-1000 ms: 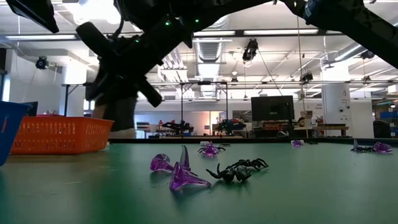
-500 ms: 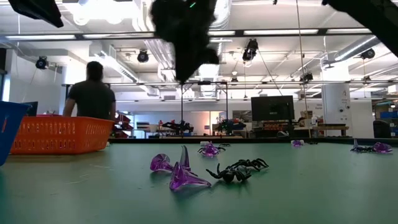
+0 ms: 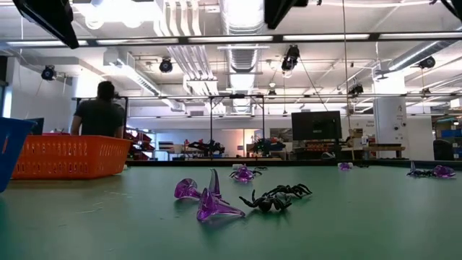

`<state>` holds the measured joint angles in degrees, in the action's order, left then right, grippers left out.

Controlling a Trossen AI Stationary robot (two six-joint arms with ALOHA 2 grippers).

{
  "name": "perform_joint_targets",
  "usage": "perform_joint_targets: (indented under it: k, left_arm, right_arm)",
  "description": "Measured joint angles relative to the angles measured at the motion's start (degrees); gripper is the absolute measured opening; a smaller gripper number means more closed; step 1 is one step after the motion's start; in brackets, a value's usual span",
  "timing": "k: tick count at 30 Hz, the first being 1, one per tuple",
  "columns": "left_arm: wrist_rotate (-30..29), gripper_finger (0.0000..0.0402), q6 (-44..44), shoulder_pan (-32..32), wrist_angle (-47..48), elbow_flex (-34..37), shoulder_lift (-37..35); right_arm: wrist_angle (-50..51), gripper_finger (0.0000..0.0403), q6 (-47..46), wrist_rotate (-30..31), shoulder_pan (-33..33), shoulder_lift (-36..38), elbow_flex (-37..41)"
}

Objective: Sort Halloween decoration
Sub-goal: Put the violet witch hat toy into the orange bin

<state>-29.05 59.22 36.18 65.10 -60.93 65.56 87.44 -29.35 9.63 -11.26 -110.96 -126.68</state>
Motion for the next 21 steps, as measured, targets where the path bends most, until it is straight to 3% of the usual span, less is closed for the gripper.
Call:
perform_joint_targets:
  k: [9,14,21]
  left_arm:
    - [0.1,0.0095,-2.7,-1.8,-7.0,0.0,5.6]
    - [4.2,0.0119,-3.7,-5.0,-10.2,0.0,7.8]
    - [9.1,0.0141,-19.5,-6.4,-27.0,0.0,12.9]
  right_arm:
    - [2.6,0.0073,-9.1,4.2,-6.0,3.1,0.3]
    - [2.6,0.0079,-11.5,5.5,-8.4,3.1,0.4]
    - [2.6,0.0081,-17.3,5.6,-12.9,3.1,0.4]
